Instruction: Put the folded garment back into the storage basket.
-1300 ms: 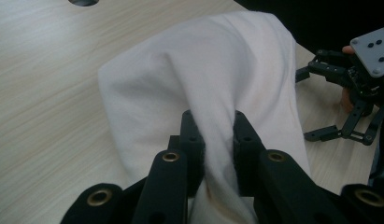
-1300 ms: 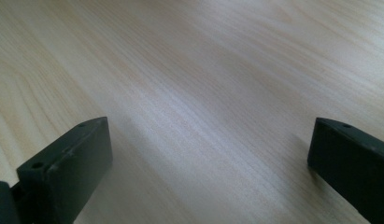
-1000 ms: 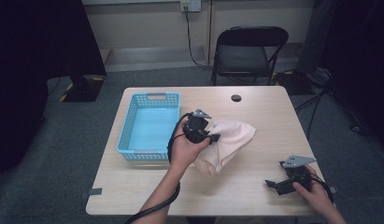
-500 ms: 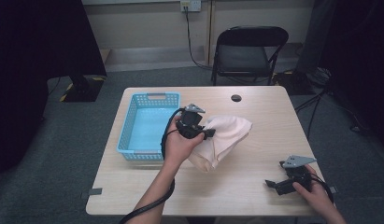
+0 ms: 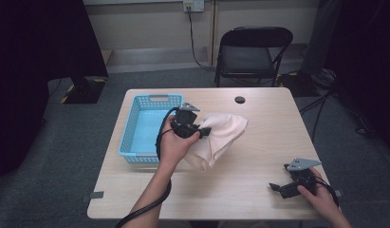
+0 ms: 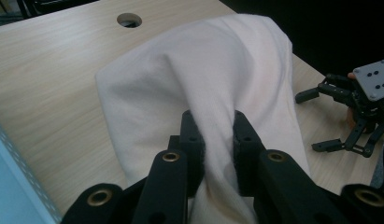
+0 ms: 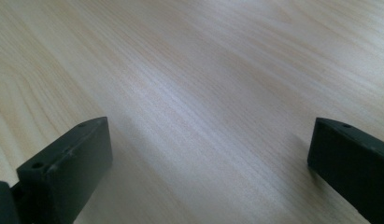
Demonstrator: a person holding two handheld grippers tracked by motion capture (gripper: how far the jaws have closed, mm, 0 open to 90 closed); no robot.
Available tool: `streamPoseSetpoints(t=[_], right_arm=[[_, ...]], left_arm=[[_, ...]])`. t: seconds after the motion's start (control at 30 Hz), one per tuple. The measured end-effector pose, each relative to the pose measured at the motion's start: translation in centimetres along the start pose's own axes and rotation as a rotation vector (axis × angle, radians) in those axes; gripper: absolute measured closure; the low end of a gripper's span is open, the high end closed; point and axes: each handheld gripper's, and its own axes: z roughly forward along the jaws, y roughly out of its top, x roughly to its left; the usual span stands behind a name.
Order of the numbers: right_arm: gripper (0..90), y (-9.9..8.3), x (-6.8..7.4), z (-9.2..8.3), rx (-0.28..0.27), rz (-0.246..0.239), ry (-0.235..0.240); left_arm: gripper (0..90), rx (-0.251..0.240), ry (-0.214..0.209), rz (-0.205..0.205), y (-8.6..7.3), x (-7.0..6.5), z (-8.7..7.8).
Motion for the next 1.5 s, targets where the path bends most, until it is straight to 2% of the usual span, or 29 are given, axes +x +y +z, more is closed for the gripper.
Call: streamPoseSetpoints(t=[0.5, 1.07, 1.5], right_arm=[[0.0, 0.0, 0.0, 0.0, 0.000, -0.001, 0.000], [0.0, 0.0, 0.0, 0.0, -0.001, -0.001, 0.000], [0.0, 0.0, 0.0, 0.0, -0.001, -0.001, 0.000]], left_arm=[[79.2, -0.031, 0.037, -0.023, 0.6, 1.0, -2.4], [79.2, -0.090, 0.105, -0.084, -0.2, 3.0, -3.9], [79.2, -0.108, 0.144, -0.109, -0.4, 4.2, -5.4]])
